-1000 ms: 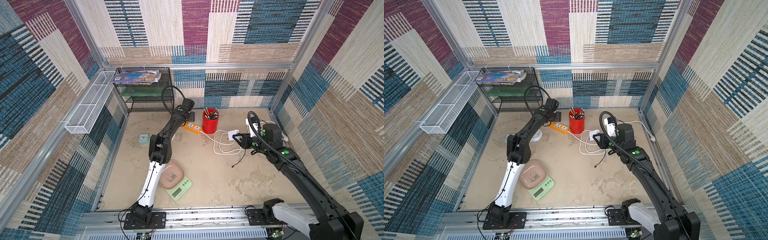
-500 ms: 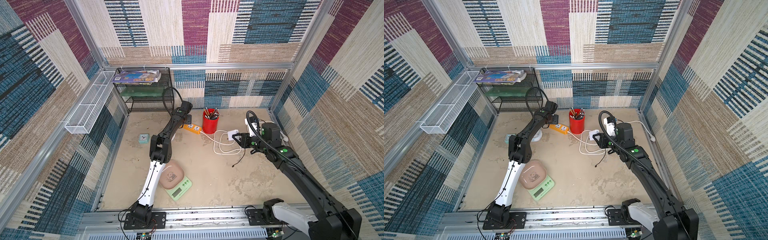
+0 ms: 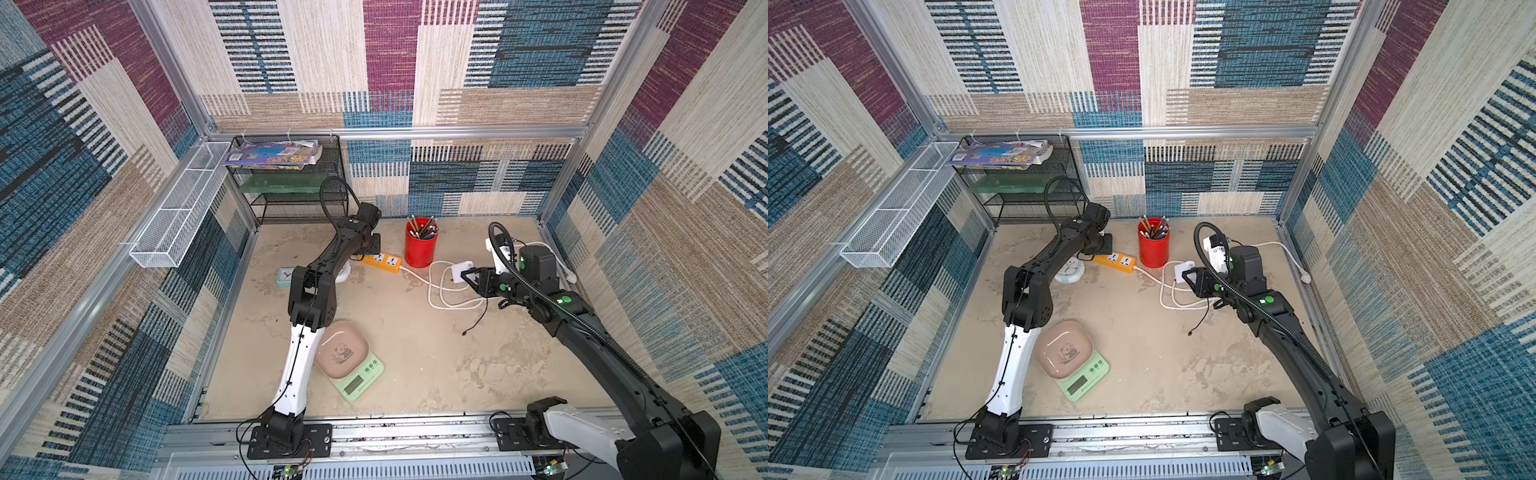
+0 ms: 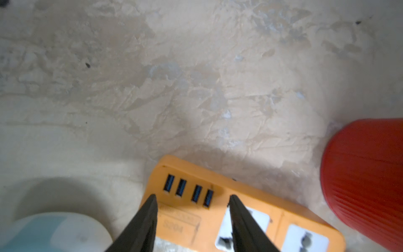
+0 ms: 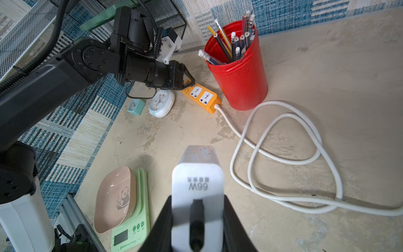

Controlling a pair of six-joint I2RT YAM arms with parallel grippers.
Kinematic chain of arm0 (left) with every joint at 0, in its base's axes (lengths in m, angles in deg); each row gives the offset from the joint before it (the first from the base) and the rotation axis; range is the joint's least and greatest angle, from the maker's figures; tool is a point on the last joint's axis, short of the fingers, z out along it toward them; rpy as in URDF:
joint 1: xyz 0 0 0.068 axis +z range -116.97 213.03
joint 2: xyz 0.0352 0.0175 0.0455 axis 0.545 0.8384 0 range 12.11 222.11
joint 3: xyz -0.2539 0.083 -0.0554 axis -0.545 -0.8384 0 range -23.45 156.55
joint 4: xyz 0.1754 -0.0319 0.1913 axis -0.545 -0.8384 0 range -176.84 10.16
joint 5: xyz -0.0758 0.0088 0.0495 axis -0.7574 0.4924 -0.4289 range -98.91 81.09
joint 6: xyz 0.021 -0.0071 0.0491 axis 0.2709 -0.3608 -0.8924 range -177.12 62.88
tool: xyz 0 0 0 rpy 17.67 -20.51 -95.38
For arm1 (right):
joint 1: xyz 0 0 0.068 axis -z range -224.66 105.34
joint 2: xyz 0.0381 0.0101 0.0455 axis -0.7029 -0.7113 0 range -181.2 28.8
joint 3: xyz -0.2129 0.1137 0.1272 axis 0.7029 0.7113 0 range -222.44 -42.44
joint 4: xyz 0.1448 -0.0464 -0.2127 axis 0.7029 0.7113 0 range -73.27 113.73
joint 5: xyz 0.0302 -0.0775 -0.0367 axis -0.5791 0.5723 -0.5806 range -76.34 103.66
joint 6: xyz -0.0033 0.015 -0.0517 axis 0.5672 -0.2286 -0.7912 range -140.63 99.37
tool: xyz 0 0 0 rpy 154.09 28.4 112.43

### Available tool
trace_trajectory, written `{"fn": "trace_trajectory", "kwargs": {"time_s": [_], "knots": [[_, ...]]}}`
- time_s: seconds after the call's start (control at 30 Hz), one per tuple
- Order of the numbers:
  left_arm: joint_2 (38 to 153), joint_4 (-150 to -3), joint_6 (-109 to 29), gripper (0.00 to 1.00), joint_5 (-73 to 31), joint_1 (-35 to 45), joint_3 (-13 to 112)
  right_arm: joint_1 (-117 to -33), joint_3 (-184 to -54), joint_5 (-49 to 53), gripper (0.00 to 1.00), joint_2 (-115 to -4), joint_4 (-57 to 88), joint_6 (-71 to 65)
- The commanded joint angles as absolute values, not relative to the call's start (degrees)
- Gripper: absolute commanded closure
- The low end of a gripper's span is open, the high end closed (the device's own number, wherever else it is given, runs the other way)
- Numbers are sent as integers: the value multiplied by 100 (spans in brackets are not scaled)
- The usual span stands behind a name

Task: Charge the electronic scale
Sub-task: Move the socket to the center of the board.

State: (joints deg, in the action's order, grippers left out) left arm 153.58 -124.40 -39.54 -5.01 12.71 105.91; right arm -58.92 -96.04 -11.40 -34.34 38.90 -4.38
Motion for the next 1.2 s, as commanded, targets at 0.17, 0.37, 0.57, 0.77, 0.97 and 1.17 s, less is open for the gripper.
{"fn": "trace_trajectory", "kwargs": {"time_s": [0.17,0.37,0.57,0.77,0.97,1.17], "knots": [[14738,-12469,-3572,33,-479,1062,9673,-6026,-9614,-1016,89,-3458,3710,-366],[14784,-12274,-4267,10,233,1098,9896,-6081,-9580,-973,88,-3433,3688,-375],[15555,-12347,-4806,1,167,1244,10895,-6092,-9561,-942,87,-3424,3681,-365],[16279,-12716,-4509,8,110,1378,11936,-6100,-9588,-885,87,-3428,3725,-367],[16280,-12709,-4126,15,-624,1396,11688,-6101,-9588,-867,87,-3475,3681,-358],[15851,-12661,-3553,27,-1280,1348,10897,-6107,-9627,-900,87,-3580,3663,-336]]}}
